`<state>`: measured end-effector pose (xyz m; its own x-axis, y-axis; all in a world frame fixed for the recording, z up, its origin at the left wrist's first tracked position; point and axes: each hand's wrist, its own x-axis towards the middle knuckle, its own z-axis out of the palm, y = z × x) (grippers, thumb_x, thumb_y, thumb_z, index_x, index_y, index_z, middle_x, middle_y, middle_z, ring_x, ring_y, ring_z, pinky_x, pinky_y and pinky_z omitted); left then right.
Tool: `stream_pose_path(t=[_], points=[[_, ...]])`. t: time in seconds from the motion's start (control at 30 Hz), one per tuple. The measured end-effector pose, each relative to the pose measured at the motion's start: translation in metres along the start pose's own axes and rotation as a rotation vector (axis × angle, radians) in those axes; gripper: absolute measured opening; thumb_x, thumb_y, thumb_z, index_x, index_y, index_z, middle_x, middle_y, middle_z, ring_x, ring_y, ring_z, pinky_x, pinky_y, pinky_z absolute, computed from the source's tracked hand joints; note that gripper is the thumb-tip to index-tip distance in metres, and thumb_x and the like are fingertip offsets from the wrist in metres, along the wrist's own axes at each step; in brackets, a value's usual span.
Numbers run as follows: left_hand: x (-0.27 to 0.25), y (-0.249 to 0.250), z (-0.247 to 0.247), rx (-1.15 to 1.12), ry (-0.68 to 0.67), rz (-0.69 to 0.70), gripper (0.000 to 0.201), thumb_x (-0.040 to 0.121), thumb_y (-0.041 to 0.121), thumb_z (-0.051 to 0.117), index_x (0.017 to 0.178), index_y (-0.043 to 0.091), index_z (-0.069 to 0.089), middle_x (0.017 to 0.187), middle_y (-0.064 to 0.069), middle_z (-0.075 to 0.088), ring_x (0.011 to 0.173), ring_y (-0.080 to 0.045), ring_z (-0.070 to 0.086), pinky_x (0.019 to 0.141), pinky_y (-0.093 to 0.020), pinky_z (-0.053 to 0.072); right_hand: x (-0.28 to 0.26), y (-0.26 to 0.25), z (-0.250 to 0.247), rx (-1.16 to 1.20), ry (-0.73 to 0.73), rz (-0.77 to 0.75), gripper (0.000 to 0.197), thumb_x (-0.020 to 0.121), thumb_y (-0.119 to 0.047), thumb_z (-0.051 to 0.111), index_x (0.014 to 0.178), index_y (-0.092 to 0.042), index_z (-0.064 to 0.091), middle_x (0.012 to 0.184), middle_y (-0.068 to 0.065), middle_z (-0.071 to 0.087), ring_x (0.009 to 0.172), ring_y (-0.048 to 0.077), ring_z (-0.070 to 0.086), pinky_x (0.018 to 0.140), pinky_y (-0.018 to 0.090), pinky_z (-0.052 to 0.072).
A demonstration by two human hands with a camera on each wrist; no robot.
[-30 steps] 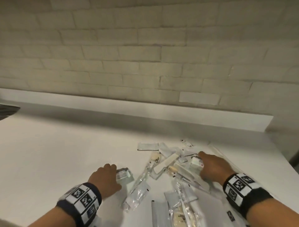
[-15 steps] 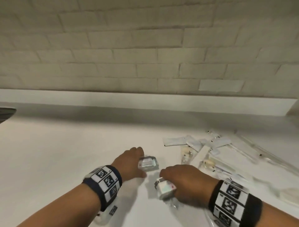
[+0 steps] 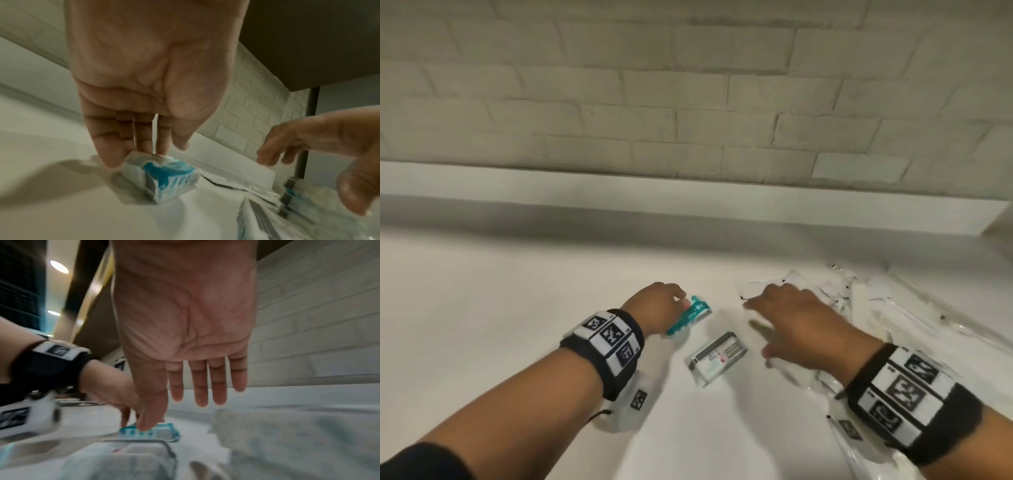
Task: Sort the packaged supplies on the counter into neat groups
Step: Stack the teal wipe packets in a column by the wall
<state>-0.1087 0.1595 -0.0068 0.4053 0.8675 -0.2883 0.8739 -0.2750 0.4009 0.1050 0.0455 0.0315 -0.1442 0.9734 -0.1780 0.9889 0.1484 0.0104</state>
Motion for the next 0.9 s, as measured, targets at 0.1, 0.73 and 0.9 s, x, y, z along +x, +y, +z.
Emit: stream_pose_path(t=[0.1,0.73,0.9], points=[[0.003,-0.003,0.001,0.036,-0.035,0.012,0.038,0.093,0.023,0.051,0.131,0.021,0.054,0.133,-0.004,0.056,0.115,-0.02,0.056,0.097,-0.032,0.046,0.011,-0.03,0.014,-0.009,-0.06,-0.191,0.072,0.076,-0.03,0.07,0.14,-0.036,0.038,0.133,-0.008,0.046,0.119,0.019,0.045,0.093,0.034,0.039],[-0.028,0.011,0.02,-0.02,-0.122,0.149,0.033,0.089,0.015,0.057,0.108,0.036,0.072,0.104,0.013,0.071,0.09,-0.006,0.062,0.076,-0.022,0.051,-0.007,-0.002,0.013,0.213,-0.255,0.167,0.032,0.089,-0.043,0.056,0.114,-0.023,0.057,0.111,-0.005,0.061,0.094,0.016,0.057,0.081,0.032,0.049],[-0.037,0.008,0.023,-0.07,-0.094,0.13,0.021,0.086,0.018,0.066,0.1,0.03,0.075,0.103,0.012,0.071,0.088,-0.003,0.062,0.075,-0.018,0.049,-0.017,-0.012,0.015,0.102,-0.26,0.161,0.044,0.075,-0.027,0.065,0.114,-0.023,0.047,0.107,-0.002,0.055,0.088,0.017,0.054,0.07,0.03,0.048]])
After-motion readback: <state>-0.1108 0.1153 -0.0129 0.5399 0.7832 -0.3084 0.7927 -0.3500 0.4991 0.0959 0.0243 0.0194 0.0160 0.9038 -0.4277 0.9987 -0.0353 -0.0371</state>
